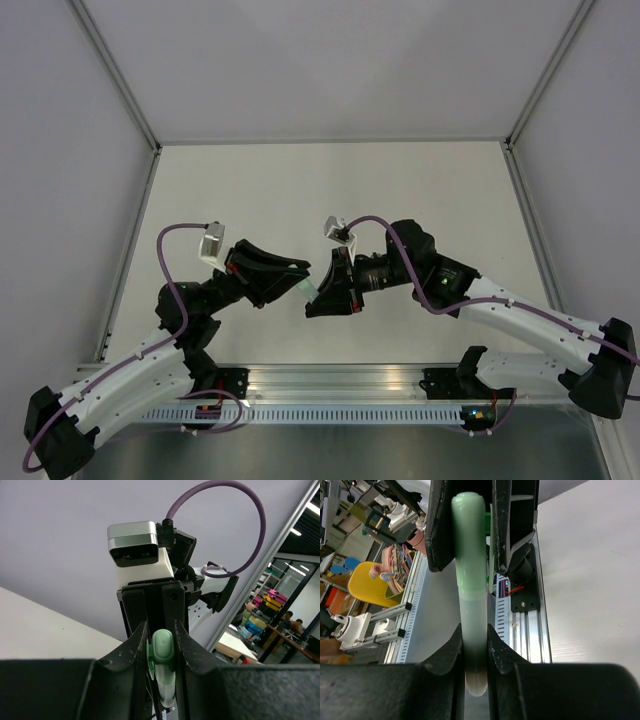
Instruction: Insert the pens into the pen caps
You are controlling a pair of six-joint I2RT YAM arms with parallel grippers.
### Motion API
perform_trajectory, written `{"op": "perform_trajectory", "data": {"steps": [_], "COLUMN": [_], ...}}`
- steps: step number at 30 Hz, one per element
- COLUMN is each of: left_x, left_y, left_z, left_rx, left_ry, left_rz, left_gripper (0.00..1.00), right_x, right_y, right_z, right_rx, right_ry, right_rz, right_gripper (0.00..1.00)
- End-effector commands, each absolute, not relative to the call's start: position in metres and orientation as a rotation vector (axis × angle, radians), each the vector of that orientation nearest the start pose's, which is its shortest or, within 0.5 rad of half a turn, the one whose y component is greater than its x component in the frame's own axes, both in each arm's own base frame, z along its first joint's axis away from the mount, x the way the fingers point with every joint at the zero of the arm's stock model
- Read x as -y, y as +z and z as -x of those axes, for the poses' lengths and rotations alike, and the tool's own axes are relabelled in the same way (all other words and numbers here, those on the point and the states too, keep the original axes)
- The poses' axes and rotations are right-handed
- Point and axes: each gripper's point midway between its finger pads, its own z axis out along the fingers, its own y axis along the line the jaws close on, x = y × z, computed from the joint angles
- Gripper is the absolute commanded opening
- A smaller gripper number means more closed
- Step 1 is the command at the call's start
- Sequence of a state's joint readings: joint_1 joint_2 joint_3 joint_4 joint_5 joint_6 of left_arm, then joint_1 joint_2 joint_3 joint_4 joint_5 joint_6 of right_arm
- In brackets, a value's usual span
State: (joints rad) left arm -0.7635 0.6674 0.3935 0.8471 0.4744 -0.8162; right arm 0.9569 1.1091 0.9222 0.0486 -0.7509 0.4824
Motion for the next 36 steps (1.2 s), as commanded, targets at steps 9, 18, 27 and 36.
{"op": "perform_trajectory", "data": {"steps": [9, 18, 27, 36], "left_x": [0.278, 0.281, 0.278, 0.264], "left_y": [0.271, 0.296, 0.326, 0.320], "left_z": [-0.069, -0.088, -0.107, -0.135], "left_rx": [-1.516, -1.581, -1.568, -1.666], "left_ry": [-1.823, -1.693, -1.582, -1.374], "left_rz": [-0.717, -0.672, -0.606, -0.478], "left_gripper": [0.02, 0.06, 0.53, 0.90], "right_x": [-0.377, -0.378, -0.367, -0.343], "right_y": [0.422, 0.361, 0.325, 0.277], "right_z": [-0.170, -0.177, -0.170, -0.172], "right_rx": [-1.364, -1.497, -1.560, -1.686], "right_ry": [1.452, 1.358, 1.337, 1.209], "right_rz": [0.867, 0.946, 0.958, 0.910], "right_gripper": [0.00, 0.00, 0.00, 0.00]}}
